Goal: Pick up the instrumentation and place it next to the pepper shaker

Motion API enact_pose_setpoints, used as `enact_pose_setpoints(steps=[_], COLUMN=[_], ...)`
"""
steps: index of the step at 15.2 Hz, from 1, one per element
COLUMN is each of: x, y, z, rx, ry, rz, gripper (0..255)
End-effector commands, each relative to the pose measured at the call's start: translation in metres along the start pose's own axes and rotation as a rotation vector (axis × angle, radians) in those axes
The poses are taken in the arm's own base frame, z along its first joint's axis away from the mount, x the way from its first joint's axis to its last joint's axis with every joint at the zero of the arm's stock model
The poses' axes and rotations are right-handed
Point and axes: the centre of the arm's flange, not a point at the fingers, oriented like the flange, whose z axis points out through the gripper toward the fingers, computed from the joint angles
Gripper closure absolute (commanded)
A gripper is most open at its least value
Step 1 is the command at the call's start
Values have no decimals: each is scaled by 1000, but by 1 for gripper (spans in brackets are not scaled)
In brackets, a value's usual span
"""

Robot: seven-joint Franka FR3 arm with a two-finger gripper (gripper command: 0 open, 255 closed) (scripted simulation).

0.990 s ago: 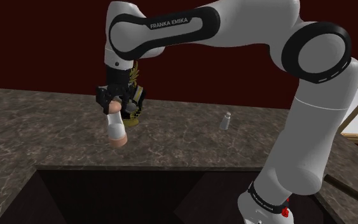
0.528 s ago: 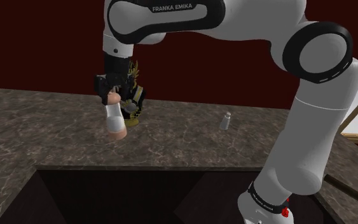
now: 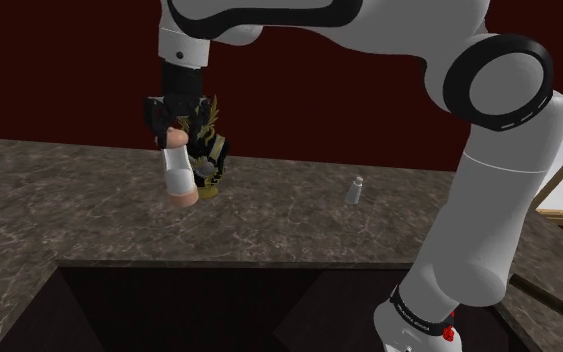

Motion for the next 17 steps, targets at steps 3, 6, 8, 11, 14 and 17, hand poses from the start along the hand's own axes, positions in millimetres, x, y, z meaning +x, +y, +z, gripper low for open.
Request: enact_pose_setpoints(steps=[3, 6, 8, 11, 14, 17], x=[0, 0, 0, 1, 1, 2], y=[-3, -6, -7, -10, -12, -14], z=[-22, -37, -48, -63, -79, -92], rx=[0, 0, 0, 0, 0, 0], ry=[0, 0, 0, 0, 0, 0], rz=[0, 0, 0, 0, 0, 0], gripper=[255, 255, 255, 255, 255, 255])
